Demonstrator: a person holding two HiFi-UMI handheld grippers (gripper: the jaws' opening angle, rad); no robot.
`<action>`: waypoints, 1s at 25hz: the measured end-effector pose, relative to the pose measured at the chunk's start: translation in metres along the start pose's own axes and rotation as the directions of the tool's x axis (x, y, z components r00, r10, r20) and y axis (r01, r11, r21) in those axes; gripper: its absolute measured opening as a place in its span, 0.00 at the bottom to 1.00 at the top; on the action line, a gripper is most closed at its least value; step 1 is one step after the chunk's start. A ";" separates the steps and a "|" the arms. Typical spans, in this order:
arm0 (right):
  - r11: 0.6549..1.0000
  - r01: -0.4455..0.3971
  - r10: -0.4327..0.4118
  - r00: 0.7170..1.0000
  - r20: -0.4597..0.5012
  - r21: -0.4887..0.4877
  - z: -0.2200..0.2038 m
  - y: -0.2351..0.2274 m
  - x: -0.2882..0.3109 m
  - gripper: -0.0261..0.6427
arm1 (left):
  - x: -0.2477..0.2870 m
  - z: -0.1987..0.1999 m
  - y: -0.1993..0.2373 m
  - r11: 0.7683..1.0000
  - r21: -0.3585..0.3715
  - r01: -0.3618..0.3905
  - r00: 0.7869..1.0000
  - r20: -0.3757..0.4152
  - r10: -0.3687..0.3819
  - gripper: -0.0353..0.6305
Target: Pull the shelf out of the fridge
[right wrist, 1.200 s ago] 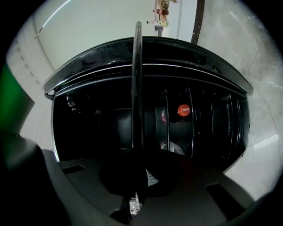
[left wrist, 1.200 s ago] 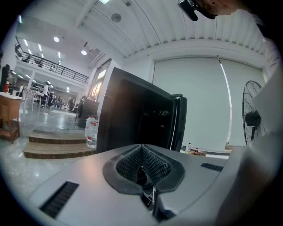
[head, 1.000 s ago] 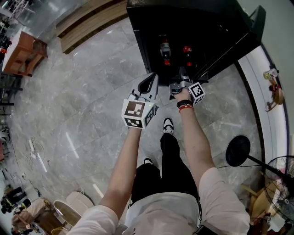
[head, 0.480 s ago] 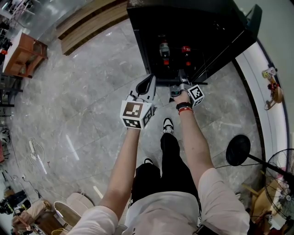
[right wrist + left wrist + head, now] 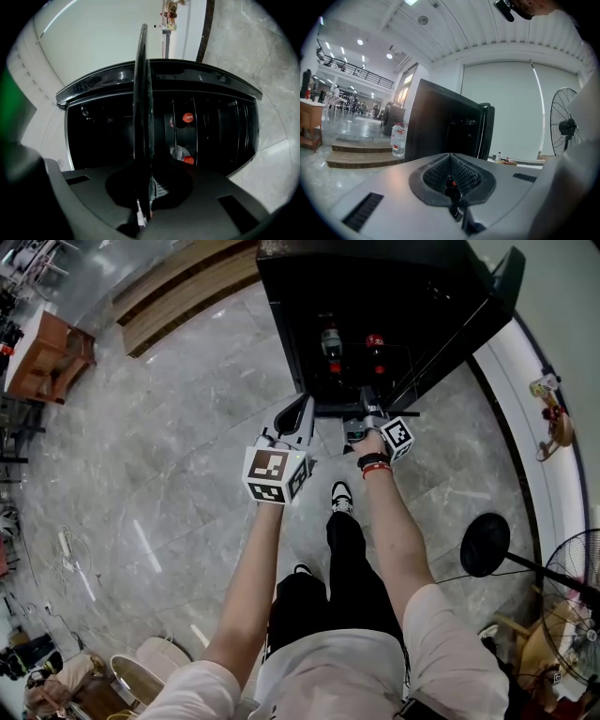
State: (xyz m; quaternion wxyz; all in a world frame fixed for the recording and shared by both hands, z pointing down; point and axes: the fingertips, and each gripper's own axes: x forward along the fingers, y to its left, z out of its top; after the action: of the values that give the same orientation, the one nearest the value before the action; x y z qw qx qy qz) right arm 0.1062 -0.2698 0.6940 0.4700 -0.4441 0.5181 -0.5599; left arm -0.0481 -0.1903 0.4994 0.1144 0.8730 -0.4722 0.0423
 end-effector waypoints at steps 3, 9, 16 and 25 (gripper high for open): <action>1.000 0.001 -0.001 1.000 0.002 0.007 -0.002 0.004 -0.005 0.08 | -0.004 0.004 -0.001 1.000 -0.002 0.001 1.000 0.005 -0.001 0.08; 0.998 -0.004 0.002 1.000 -0.031 -0.061 -0.003 0.015 -0.013 0.08 | -0.011 0.014 -0.001 1.000 -0.013 0.000 1.000 0.028 0.000 0.08; 0.994 0.019 -0.025 0.998 -0.053 -0.105 0.001 0.030 -0.029 0.08 | -0.022 0.016 0.003 0.998 -0.061 -0.012 1.000 0.026 0.014 0.08; 0.985 0.038 -0.053 0.995 -0.084 -0.169 -0.002 0.061 -0.056 0.08 | -0.041 0.027 0.000 0.998 -0.054 -0.026 0.999 0.019 0.027 0.08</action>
State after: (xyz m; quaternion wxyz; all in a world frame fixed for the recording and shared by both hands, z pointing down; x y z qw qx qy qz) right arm 0.1180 -0.2152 0.6327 0.3946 -0.4685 0.5733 -0.5441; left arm -0.0716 -0.1636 0.4656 0.1327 0.8636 -0.4859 0.0224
